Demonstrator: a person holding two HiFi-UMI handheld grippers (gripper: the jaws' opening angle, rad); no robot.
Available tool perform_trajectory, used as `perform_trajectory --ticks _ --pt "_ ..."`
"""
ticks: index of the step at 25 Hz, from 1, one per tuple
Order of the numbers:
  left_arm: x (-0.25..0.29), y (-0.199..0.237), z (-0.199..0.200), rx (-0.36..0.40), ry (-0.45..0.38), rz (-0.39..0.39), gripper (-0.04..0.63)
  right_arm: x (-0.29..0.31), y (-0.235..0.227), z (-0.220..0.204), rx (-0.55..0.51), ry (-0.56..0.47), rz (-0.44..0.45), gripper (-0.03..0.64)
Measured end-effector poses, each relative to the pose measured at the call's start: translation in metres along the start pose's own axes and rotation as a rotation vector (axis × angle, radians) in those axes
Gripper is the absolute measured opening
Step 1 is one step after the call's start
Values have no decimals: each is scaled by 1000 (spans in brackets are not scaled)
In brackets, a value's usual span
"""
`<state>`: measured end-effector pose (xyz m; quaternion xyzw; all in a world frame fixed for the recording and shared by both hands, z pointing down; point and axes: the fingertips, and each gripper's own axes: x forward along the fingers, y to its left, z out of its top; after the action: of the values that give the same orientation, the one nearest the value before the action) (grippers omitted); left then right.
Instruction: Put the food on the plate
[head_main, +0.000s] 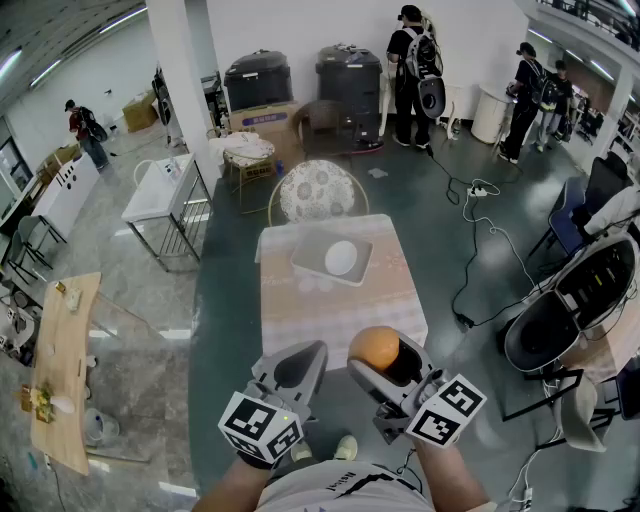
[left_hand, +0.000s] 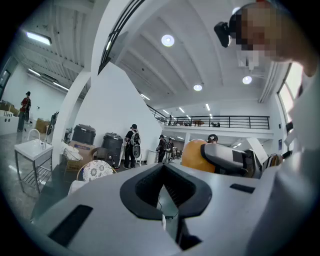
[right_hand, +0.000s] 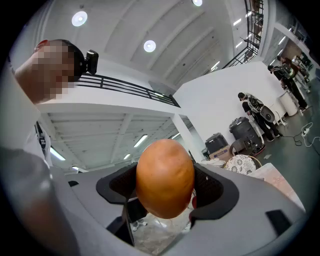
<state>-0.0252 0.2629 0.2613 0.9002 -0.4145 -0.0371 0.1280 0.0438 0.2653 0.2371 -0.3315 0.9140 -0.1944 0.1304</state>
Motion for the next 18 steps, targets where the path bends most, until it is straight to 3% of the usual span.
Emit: perform_trajectory --ticks 18 --pt "14 -28 -5 30 -1 16 6 -36 -16 14 76 -53 18 325"
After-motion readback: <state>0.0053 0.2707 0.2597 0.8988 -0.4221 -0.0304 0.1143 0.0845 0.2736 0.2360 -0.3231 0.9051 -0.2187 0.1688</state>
